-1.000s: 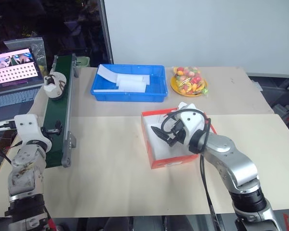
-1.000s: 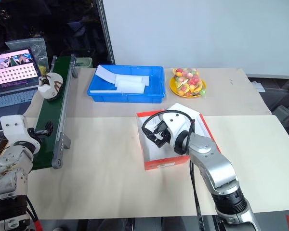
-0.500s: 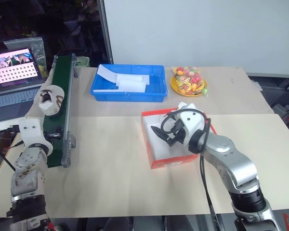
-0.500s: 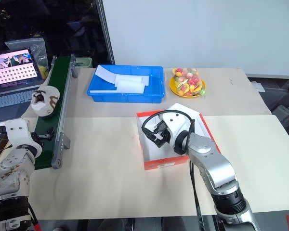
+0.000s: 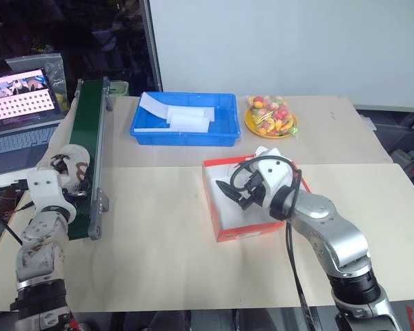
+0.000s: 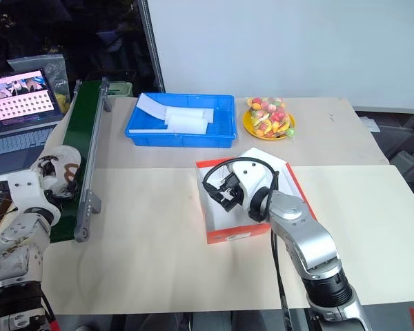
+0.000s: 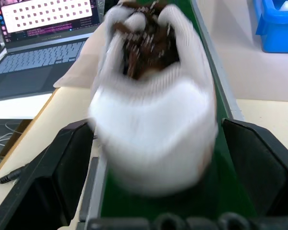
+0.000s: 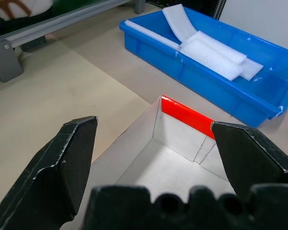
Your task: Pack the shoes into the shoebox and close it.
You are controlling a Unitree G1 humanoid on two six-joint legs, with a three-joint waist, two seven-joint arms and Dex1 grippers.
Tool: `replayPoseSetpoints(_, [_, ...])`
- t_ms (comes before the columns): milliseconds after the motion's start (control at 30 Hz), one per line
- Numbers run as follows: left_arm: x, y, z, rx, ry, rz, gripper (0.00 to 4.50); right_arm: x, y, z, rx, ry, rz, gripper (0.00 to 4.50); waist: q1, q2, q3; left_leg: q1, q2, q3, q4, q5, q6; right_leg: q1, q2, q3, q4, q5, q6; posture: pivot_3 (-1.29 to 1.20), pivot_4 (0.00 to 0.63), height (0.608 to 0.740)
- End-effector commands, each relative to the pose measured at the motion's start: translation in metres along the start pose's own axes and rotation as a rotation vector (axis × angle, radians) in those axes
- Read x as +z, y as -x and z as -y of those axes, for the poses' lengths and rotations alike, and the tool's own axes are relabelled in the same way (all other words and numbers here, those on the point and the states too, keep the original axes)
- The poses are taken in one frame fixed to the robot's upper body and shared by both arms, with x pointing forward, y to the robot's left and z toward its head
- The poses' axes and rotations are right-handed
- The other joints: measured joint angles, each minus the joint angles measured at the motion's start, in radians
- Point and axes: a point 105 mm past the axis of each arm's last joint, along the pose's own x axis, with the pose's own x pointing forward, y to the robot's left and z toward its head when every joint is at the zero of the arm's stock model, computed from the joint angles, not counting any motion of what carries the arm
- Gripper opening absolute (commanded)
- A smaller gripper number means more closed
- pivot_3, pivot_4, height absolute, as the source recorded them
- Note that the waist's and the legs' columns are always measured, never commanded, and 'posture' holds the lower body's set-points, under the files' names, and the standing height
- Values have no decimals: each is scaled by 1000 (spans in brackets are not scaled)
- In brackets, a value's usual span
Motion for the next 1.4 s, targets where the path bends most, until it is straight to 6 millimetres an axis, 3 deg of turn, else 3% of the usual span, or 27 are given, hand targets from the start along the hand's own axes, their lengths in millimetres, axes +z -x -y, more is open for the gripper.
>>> replayPoseSetpoints(33, [18,0,-1,3,-7,63,3049,17,5,4,-29,27,60,4500,1,0,0,0,0,0,0,0,0,0,0,0,0,0,0,0,150,724])
replayPoseSetpoints(67, [19,0,0,2,-11,63,2728,17,5,5,-30,26,60,4500,1,0,0,0,0,0,0,0,0,0,0,0,0,0,0,0,150,724])
replayPoseSetpoints(200, [34,-2,7,-13,-6,116,2728,19,5,7,-37,28,63,4500,2,0,0,0,0,0,0,0,0,0,0,0,0,0,0,0,150,724])
replayPoseSetpoints(300, [59,3,22,-35,-71,227,2728,24,4,13,-60,1,84,4500,2,0,0,0,0,0,0,0,0,0,0,0,0,0,0,0,150,724])
replayPoseSetpoints(367, [88,13,37,-26,-151,375,2728,32,2,19,-78,-114,126,4500,2,0,0,0,0,0,0,0,0,0,0,0,0,0,0,0,150,724])
replayPoseSetpoints(433, [116,32,67,-60,-252,534,2728,51,-8,23,15,-631,258,4500,-3,-1,1,-1,0,0,0,0,0,0,0,0,0,0,0,0,150,724])
replayPoseSetpoints(500, [121,45,97,-155,-299,595,2728,67,-12,10,241,-970,312,4500,-5,-1,1,-1,1,0,-1,1,-1,0,1,1,1,1,-2,0,150,724])
replayPoseSetpoints(567, [117,50,117,-236,-291,602,2728,68,-16,15,280,-1104,289,4500,-8,0,1,0,2,0,-3,1,-1,0,1,1,4,2,-2,0,150,724])
replayPoseSetpoints(667, [102,66,161,-454,-335,620,2728,49,-34,21,261,-1339,164,4500,-14,1,1,1,1,0,-5,1,-1,0,1,0,4,2,-2,0,150,724])
replayPoseSetpoints(900, [87,91,204,-730,-271,595,2728,39,-47,10,291,-1325,-1,4500,-47,3,2,-2,1,2,-5,1,-1,-2,1,-1,3,2,-2,0,150,724])
replayPoseSetpoints(1167, [79,94,204,-778,-268,563,2728,31,-50,20,227,-1261,-28,4500,-52,3,2,-1,2,2,-3,0,0,0,2,0,2,2,-2,0,150,724])
replayPoseSetpoints(1400, [81,95,211,-812,-253,567,2728,19,-60,14,185,-1201,-68,4500,-52,3,2,-1,2,2,-3,0,1,0,2,0,2,2,-1,0,150,724])
